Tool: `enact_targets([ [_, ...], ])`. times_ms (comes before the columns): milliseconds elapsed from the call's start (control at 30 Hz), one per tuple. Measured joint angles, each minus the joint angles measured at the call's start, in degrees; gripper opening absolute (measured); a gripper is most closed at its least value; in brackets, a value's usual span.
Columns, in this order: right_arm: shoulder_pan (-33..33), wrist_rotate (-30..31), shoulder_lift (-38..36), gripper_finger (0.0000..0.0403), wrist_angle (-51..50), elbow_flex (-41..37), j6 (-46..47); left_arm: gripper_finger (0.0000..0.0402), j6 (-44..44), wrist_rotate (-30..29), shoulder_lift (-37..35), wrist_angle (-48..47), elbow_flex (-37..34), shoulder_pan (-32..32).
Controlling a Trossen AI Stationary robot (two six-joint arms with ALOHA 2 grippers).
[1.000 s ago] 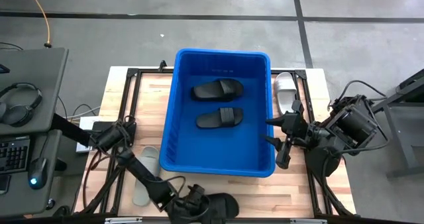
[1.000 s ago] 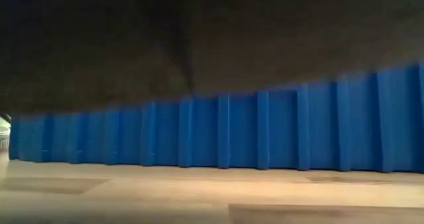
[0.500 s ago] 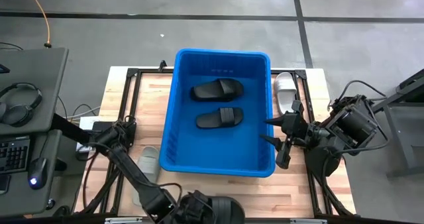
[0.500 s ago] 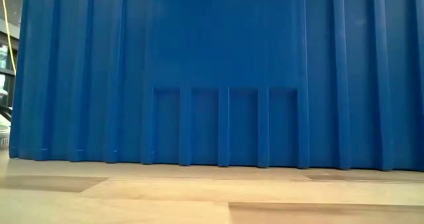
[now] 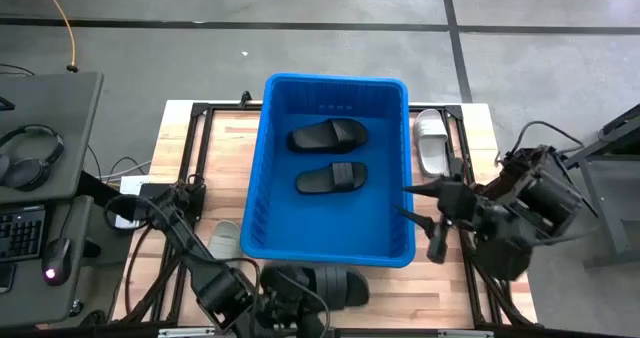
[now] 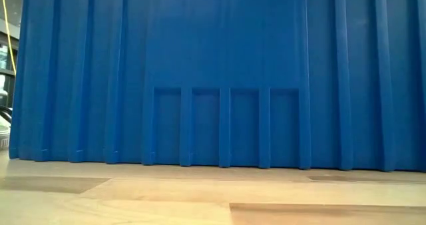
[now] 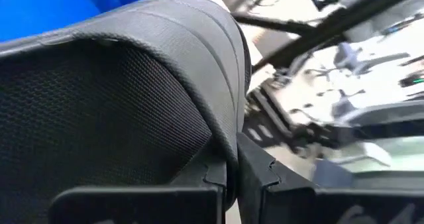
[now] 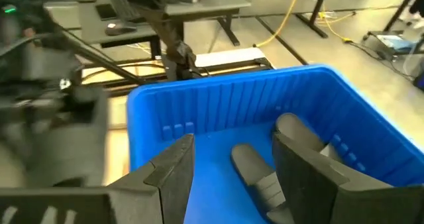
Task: Pick and place slides into bin
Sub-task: Put the black slide into the blue container
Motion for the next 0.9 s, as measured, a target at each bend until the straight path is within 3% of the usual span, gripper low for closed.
enact_targets([
  [167, 2.64, 0.08, 0.00, 0.0193, 0.01, 0.00, 7.36, 0.0000, 4.71, -0.59, 0.06, -8.14, 6.17, 2.39],
  [400, 8.53, -3.52, 0.50, 0.0193, 0.14, -0.06, 12.81, 0.0000, 7.96, -3.53, -3.04, -12.72, 5.26, 6.26],
  [500, 12.03, -3.43, 1.38, 0.0193, 0.56, -0.09, 13.02, 0.0000, 9.65, -1.49, -3.82, -13.49, 5.26, 8.47],
  [633, 14.25, -3.61, 3.97, 0.0193, 8.90, -0.17, 6.30, 0.0000, 13.95, -0.31, -4.09, -12.06, 5.26, 10.31],
  [700, 13.77, -5.75, 4.96, 0.0193, 19.01, -0.20, -3.06, 0.0000, 14.38, 0.08, -4.09, -12.16, 5.24, 10.83],
  [800, 11.99, -10.89, 5.31, 0.0193, 33.34, -0.07, -18.43, 0.0000, 15.47, 0.64, -4.09, -11.88, 5.24, 11.18],
  [900, 8.66, -18.86, 4.56, 0.0193, 34.60, -0.08, -22.65, 0.0000, 16.30, 0.90, -4.09, -11.74, 5.22, 11.46],
])
